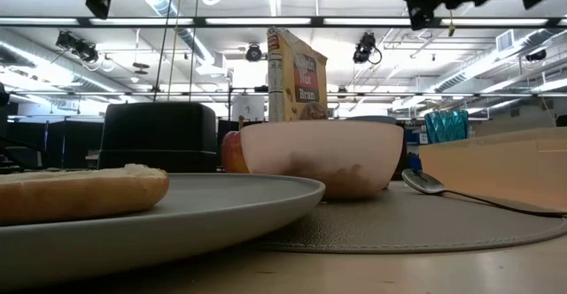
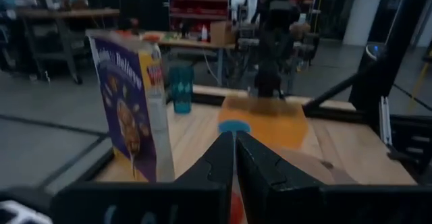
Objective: Arrange a breakfast setting
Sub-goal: Return to Home Position
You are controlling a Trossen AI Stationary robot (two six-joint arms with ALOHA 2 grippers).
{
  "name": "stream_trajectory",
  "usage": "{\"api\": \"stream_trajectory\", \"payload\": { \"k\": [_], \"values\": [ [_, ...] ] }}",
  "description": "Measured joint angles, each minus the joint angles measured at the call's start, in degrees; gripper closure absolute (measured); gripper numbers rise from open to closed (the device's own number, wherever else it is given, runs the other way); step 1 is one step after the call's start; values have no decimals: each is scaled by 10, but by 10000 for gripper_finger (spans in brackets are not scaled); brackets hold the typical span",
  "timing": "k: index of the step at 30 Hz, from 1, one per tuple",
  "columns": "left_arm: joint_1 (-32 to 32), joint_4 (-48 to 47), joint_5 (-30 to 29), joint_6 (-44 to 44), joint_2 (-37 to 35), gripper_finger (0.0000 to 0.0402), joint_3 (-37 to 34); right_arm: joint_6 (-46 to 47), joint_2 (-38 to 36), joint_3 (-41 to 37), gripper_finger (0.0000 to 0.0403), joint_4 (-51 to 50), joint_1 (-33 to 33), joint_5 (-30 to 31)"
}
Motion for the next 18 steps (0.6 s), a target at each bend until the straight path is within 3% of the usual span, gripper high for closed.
{"api": "stream_trajectory", "payload": {
  "k": [4, 9, 18],
  "values": [
    [0, -42, -4, -31, 2, 377, 0, 43, -53, -55, 387, 13, 1, -53],
    [0, -38, -9, -39, 18, 377, 0, 88, -121, -107, 386, 11, -2, -67],
    [-10, 3, 60, 60, 18, 377, -7, 56, -266, -124, 389, -86, 10, 1]
  ]
}}
